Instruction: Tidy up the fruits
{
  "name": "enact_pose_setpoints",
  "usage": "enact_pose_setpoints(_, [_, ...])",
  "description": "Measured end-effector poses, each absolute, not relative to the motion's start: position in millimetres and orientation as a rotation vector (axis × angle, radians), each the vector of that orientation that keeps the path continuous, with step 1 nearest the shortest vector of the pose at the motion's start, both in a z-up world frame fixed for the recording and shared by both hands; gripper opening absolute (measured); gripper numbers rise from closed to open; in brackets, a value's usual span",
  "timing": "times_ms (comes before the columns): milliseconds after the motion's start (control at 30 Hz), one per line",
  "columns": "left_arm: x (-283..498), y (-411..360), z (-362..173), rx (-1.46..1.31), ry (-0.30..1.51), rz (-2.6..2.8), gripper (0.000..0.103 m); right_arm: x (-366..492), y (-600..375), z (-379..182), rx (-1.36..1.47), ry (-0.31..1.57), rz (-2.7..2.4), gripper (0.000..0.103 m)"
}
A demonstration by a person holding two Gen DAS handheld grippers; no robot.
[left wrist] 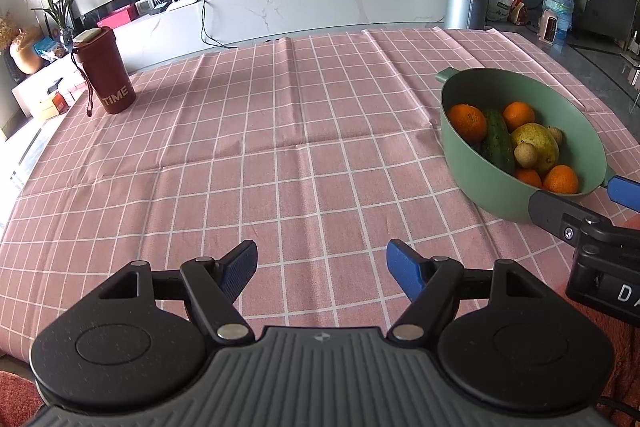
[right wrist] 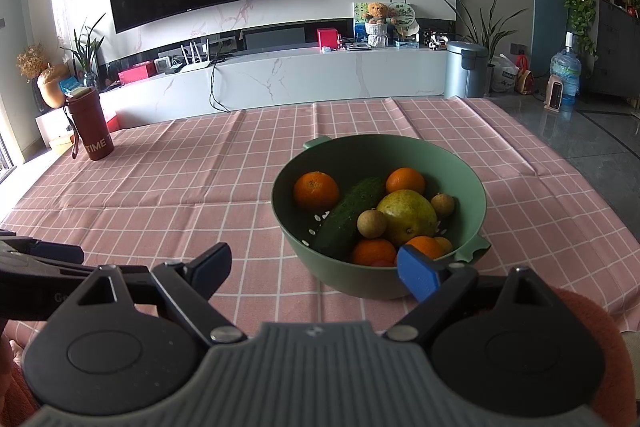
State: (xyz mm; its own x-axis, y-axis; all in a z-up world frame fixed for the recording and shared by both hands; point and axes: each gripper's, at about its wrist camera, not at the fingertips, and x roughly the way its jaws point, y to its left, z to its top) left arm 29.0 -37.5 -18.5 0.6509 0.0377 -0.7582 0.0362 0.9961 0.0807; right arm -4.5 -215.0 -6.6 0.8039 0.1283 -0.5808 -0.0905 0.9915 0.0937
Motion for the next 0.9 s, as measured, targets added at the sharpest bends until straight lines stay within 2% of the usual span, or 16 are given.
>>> enact_pose_setpoints(900, [26.1,-38.9,-14.5,0.069,0.859,-0.037,0.086,-2.8,-216.8,-7.1,0.06,0.634,0.115,0.086])
